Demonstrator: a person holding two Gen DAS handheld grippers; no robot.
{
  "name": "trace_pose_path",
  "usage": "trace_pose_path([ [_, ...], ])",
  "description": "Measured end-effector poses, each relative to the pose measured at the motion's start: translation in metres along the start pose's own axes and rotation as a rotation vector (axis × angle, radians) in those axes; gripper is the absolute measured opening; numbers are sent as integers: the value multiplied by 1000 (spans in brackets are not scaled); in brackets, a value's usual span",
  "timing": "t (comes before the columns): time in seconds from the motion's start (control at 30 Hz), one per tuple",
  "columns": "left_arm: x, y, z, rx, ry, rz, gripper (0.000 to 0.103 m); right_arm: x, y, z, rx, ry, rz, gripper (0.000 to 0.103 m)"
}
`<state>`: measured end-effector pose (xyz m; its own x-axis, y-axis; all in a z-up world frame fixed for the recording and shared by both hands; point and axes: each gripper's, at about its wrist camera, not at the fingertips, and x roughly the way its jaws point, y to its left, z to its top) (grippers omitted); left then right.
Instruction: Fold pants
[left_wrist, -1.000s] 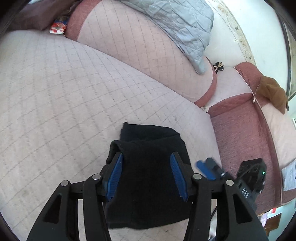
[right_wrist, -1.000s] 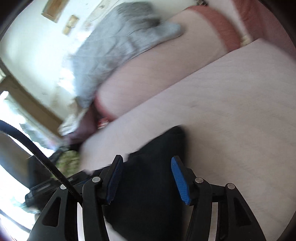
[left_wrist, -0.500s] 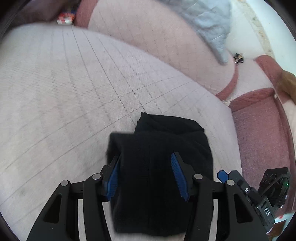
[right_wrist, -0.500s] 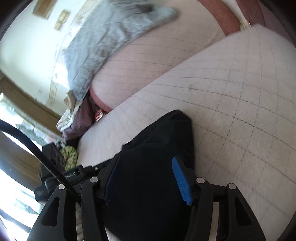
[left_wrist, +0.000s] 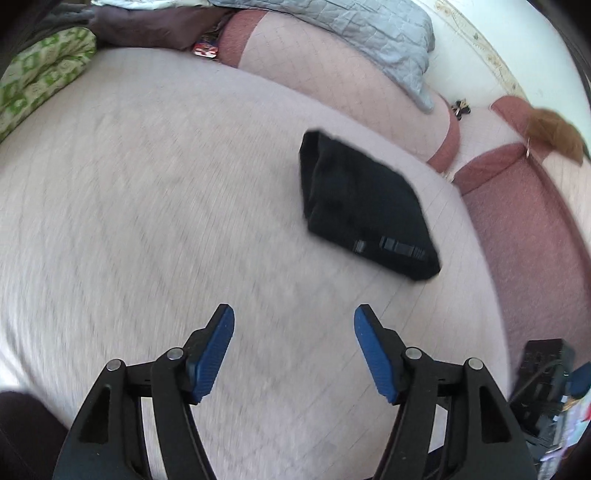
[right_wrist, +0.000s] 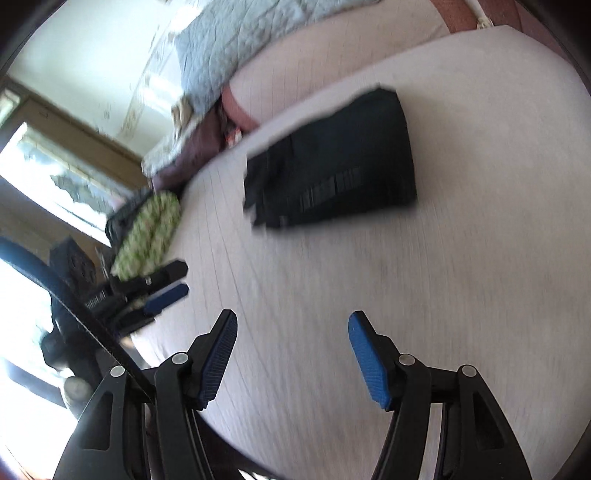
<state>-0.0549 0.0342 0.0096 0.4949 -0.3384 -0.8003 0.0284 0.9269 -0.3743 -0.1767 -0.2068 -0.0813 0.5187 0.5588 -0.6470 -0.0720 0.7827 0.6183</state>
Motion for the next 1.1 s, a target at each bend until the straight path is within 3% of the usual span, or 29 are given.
trace_pose_path([
  [0.17,-3,-11,-34,48,-73,91,67,-6,3,-23,-51,-15,-104,68],
  [0.33,-6,-23,-47,106,-85,158,67,-19,1,-10,-46,-77,-147,69],
  [0.53,-7,-29,-50,134,-99,211,70,-20,15,-5,-166,-170,-302,73],
  [0.77,6,-26,-51,136,-72,241,70,-13,18,-8,-214,-166,-347,73],
  [0.97,14,-31,-54,188,-93,303,70,-6,17,-6,-225,-165,-384,76],
  [1.1,22,-30,-56,191,-78,298,70,1,12,-6,-213,-143,-390,76],
])
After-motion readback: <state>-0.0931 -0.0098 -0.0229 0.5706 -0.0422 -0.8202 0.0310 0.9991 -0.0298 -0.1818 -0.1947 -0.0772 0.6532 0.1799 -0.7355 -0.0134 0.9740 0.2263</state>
